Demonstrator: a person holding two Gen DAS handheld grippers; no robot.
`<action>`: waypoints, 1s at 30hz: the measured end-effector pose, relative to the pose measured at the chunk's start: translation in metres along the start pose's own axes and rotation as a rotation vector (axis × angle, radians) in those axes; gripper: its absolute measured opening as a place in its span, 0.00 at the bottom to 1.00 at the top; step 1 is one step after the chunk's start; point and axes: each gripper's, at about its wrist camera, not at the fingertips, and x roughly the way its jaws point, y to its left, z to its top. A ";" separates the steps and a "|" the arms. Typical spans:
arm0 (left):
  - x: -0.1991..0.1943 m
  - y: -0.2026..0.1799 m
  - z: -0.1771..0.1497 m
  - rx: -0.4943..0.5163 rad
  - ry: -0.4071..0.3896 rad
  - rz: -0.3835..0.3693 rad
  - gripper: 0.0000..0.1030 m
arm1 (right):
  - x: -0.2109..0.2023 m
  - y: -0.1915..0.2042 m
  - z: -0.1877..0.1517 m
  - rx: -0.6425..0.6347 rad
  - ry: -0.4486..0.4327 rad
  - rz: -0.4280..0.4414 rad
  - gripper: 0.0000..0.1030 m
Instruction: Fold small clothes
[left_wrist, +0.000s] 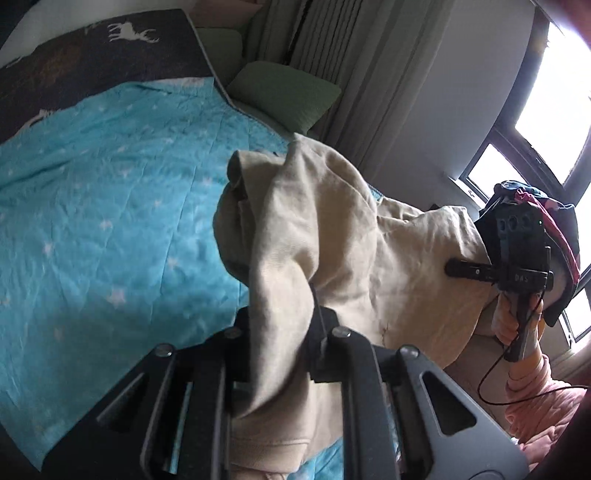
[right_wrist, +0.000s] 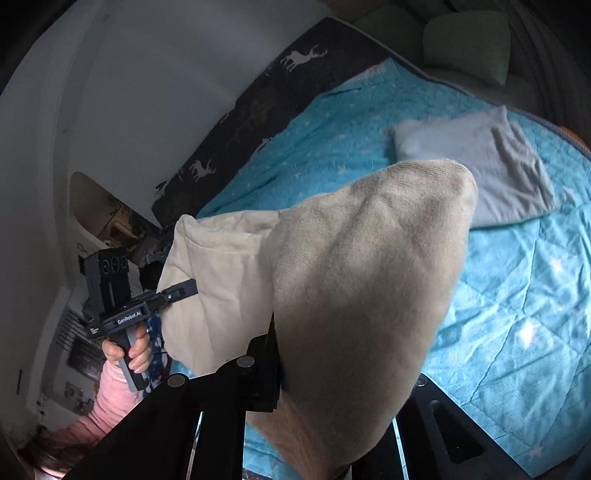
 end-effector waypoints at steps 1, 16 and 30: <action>0.005 -0.004 0.015 0.024 -0.001 0.009 0.16 | -0.009 0.001 0.006 0.000 -0.035 -0.006 0.12; 0.194 -0.115 0.261 0.535 -0.155 0.595 0.44 | -0.017 -0.057 0.081 0.186 -0.367 -0.151 0.12; 0.297 0.041 0.180 0.177 0.012 0.350 0.57 | 0.057 -0.219 0.057 0.577 -0.255 -0.308 0.49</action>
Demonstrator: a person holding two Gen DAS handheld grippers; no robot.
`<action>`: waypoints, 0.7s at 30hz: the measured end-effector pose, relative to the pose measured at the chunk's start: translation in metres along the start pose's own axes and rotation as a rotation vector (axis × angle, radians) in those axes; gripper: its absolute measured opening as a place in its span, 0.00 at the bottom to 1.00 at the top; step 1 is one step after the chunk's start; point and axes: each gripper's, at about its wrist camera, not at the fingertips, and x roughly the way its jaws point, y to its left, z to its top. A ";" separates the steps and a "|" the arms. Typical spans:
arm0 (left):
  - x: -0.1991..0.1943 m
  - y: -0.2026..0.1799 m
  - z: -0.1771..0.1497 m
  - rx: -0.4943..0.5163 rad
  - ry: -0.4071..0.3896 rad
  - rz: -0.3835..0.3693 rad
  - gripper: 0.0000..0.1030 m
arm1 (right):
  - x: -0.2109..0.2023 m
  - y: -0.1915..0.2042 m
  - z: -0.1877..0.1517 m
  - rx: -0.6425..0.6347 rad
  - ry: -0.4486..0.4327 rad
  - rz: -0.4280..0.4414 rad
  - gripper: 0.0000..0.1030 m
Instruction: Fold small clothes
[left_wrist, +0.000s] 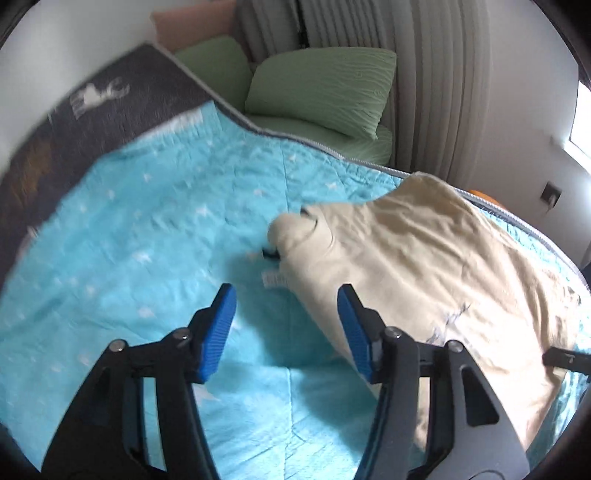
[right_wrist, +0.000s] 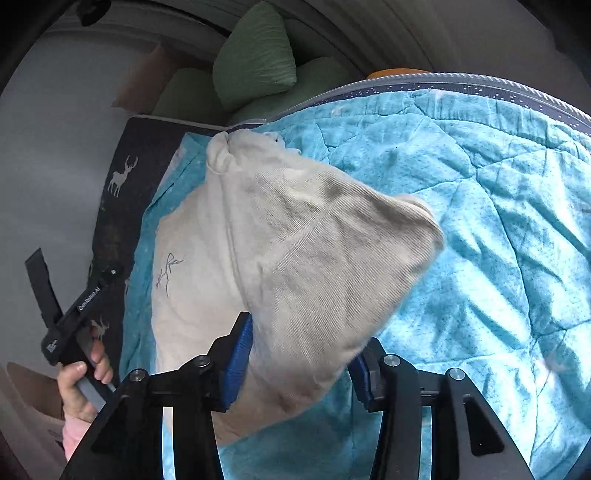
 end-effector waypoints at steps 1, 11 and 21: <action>0.002 -0.008 -0.004 -0.029 0.007 -0.019 0.57 | -0.002 -0.002 -0.002 0.005 -0.005 0.001 0.51; 0.021 -0.019 -0.025 -0.196 0.044 -0.215 0.57 | -0.059 0.027 -0.036 -0.215 -0.107 -0.329 0.64; -0.063 -0.031 -0.045 -0.106 -0.008 -0.205 0.72 | -0.095 0.074 -0.062 -0.378 -0.161 -0.344 0.64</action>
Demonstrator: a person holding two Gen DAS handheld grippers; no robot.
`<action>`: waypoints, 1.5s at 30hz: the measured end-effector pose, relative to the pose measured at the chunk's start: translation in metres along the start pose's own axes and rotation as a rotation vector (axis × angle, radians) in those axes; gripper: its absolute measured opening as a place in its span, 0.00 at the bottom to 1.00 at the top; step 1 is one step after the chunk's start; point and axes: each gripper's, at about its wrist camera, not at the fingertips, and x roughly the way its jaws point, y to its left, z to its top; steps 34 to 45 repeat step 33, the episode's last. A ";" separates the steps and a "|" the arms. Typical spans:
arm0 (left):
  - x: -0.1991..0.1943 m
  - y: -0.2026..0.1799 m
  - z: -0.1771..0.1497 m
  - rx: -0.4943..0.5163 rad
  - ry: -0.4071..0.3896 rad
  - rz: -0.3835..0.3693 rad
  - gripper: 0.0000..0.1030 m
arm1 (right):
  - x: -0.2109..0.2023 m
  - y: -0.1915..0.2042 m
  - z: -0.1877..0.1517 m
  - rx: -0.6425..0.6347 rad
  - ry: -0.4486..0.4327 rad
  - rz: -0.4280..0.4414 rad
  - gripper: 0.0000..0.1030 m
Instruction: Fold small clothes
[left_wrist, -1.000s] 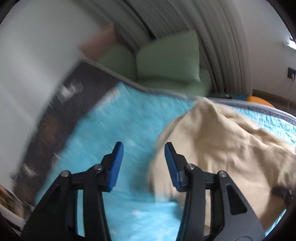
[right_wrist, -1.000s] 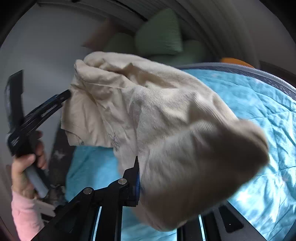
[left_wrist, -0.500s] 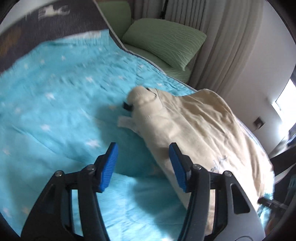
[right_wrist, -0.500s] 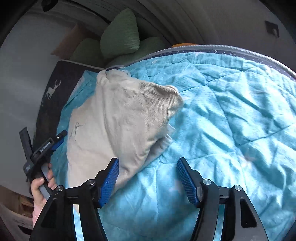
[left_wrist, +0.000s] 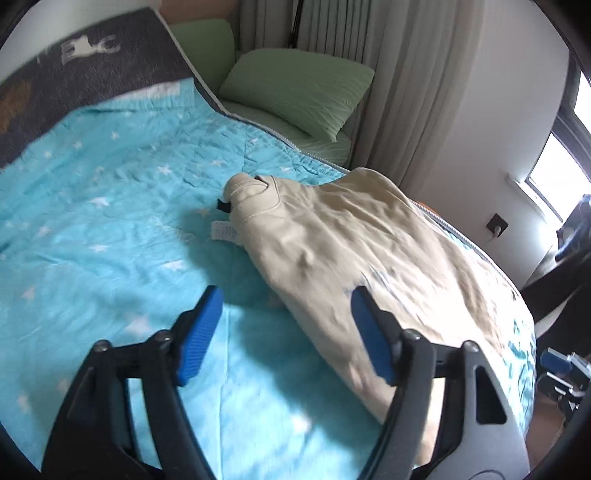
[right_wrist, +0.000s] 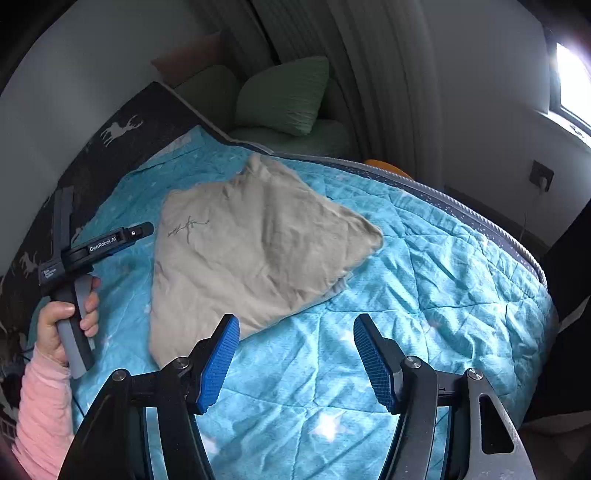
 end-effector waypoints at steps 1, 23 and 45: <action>-0.008 -0.002 -0.003 0.002 -0.003 0.005 0.72 | -0.003 0.007 -0.002 -0.027 -0.003 -0.006 0.64; -0.237 -0.056 -0.157 0.079 -0.131 0.126 0.79 | -0.136 0.085 -0.084 -0.139 -0.242 -0.067 0.75; -0.268 -0.058 -0.184 0.067 -0.195 0.100 0.80 | -0.175 0.116 -0.111 -0.188 -0.304 -0.103 0.77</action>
